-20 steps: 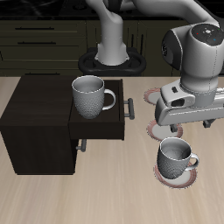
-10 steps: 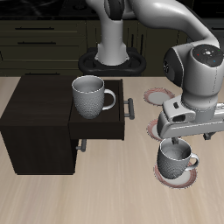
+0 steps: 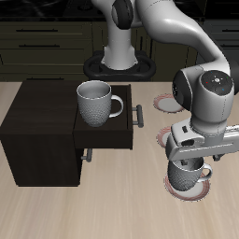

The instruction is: Place the porcelain mug that is on the plate onto the middle plate relative to the robot

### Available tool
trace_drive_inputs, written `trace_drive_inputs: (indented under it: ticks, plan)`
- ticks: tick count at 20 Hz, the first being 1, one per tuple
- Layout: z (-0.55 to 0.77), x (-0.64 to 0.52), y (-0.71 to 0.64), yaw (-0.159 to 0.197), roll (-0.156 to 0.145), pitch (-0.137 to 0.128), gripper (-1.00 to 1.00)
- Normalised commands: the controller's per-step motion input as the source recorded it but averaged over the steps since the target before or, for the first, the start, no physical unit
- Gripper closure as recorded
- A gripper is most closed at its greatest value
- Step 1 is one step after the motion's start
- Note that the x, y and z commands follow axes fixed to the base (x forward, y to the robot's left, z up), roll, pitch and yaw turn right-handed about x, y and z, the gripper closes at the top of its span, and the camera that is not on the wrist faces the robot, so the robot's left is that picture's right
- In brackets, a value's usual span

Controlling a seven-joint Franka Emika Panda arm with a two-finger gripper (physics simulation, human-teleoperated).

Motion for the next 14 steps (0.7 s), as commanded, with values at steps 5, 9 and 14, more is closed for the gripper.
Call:
trace_drive_inputs:
  ticks: [5,9,14]
  plan:
    - [-0.33,-0.18,0.11,-0.027,0.046,0.041,1.00]
    - [0.10,0.06,-0.14,-0.035,-0.032,-0.007,1.00]
    - [0.36,0.06,-0.25,0.005,-0.027,-0.046,1.00]
